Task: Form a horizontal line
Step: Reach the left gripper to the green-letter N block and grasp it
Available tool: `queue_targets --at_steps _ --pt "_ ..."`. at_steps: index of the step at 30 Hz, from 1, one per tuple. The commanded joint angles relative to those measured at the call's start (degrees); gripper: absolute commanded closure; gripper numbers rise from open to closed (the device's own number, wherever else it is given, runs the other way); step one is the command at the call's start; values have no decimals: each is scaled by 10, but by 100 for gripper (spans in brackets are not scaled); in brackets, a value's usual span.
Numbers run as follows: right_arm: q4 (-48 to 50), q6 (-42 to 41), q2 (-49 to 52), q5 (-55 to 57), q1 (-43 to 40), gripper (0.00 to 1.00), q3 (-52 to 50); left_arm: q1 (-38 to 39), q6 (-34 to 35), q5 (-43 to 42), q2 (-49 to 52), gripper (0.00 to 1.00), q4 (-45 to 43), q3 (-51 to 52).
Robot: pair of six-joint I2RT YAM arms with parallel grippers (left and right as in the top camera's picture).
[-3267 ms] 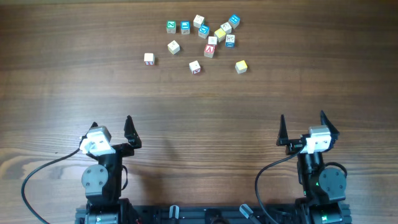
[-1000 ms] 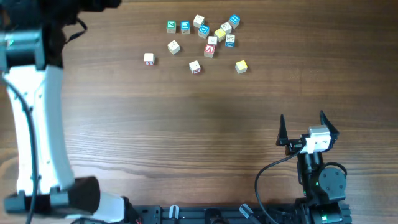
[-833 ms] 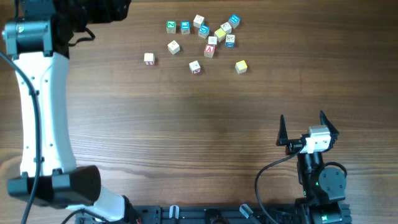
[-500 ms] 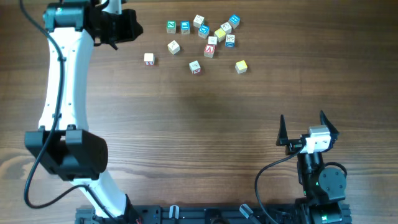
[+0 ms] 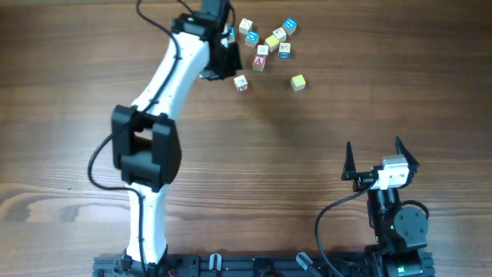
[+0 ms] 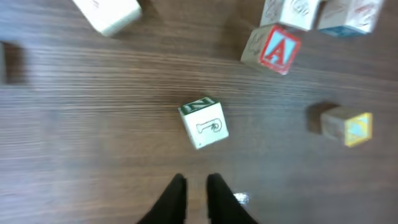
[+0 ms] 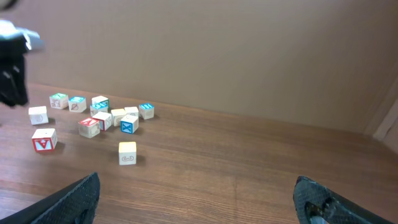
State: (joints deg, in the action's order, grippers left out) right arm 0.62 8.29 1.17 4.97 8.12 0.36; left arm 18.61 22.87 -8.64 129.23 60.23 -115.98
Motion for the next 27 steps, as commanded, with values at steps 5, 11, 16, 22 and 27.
queue_targets --at_steps 5,11,16,22,27 --pt "2 7 -4 -5 -3 0 -1 44 79 87 56 53 -42 -3" --pt "2 7 -4 -5 -3 1 -1 47 79 88 70 44 -55 -3" --pt "2 7 -4 -5 -3 0 -1 49 78 88 98 44 -70 -3" --pt "2 7 -4 -5 -3 0 -1 49 74 100 99 55 -77 -3" --pt "2 7 -4 -5 -3 0 -1 49 74 135 99 64 -77 -3"
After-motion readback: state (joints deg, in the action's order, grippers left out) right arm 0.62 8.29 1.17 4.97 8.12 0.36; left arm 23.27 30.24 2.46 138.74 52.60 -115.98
